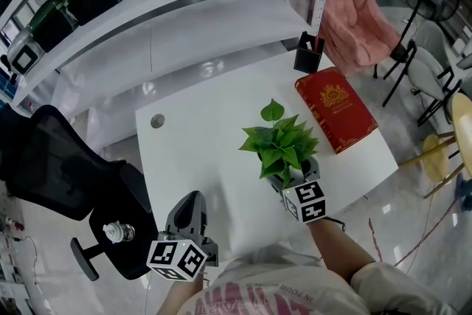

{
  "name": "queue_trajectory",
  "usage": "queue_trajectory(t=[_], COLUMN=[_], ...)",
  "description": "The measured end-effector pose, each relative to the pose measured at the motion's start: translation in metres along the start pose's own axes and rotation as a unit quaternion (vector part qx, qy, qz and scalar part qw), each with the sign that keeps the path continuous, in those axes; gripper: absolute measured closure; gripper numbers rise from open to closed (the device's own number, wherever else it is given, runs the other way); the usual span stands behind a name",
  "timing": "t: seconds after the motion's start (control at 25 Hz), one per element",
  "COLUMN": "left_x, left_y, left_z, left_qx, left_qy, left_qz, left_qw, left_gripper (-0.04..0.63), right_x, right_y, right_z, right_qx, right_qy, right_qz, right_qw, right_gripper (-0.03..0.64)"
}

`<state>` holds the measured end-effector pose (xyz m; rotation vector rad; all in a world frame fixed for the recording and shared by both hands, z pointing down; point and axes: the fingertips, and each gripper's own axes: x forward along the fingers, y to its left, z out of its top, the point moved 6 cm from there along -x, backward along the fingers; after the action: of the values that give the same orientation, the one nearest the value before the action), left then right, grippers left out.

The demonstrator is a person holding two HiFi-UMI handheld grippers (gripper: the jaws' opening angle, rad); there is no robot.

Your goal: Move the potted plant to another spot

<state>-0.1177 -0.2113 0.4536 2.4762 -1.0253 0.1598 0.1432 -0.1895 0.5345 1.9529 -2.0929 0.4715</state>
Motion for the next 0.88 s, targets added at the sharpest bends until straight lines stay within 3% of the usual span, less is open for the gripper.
queue_trajectory(t=[0.88], left_x=[-0.0037], left_y=[0.0030], left_z=[-0.0008], left_qx=[-0.002], left_qy=[-0.002], left_qz=[0.001], left_qw=[1.0000], left_gripper=[0.568], right_x=[-0.0021], right_y=[0.0001], right_z=[-0.0062], right_qx=[-0.013], right_qy=[-0.004], right_qz=[-0.004], right_qw=[1.000], right_gripper=[0.179])
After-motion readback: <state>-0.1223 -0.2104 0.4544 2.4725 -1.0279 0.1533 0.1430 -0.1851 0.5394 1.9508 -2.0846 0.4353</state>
